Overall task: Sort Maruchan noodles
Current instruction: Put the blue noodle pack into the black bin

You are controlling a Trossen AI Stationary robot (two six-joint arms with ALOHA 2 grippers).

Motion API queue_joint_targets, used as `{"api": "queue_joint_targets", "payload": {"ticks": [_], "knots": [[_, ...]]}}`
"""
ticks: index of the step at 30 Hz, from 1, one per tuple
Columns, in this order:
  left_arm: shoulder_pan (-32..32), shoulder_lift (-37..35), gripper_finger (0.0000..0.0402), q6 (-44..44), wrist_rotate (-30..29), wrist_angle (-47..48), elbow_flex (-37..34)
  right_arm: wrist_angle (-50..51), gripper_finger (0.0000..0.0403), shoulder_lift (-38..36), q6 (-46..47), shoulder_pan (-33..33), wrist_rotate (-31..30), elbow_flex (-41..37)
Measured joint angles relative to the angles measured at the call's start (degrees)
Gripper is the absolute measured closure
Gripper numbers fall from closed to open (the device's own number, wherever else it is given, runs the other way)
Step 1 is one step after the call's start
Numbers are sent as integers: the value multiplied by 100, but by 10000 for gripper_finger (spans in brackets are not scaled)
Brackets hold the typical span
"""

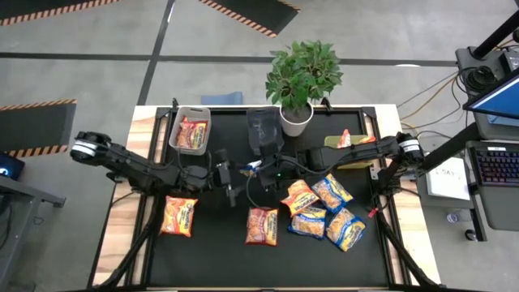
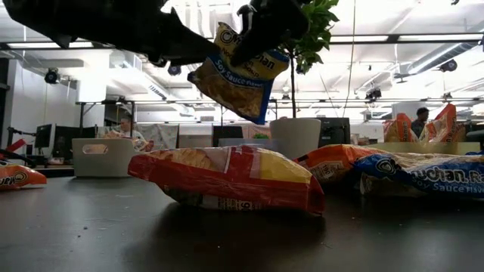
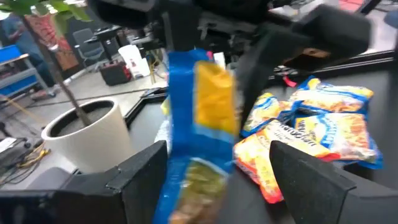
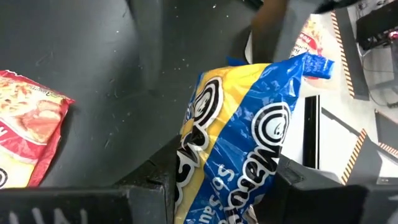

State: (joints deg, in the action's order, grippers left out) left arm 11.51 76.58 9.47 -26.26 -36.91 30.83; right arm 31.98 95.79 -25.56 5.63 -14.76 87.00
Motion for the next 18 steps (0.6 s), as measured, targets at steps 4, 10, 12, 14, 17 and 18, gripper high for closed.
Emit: {"api": "queue_joint_targets", "payload": {"ticks": [4,10,12,14,17,18], "knots": [[-113,0,146,-4,105,0,0,-9,271,0,2,7,21,0],[-264,44,166,-179,450,-29,0,-8,271,0,-9,13,24,0],[-298,162,169,-187,444,-99,0,-8,271,0,-11,13,21,0],[-302,320,170,-186,442,-212,0,-7,271,0,-8,13,23,0],[-302,583,170,-145,433,-484,0,24,271,0,-2,13,28,0],[-302,662,170,-123,433,-587,0,30,271,0,-2,13,28,0]]}}
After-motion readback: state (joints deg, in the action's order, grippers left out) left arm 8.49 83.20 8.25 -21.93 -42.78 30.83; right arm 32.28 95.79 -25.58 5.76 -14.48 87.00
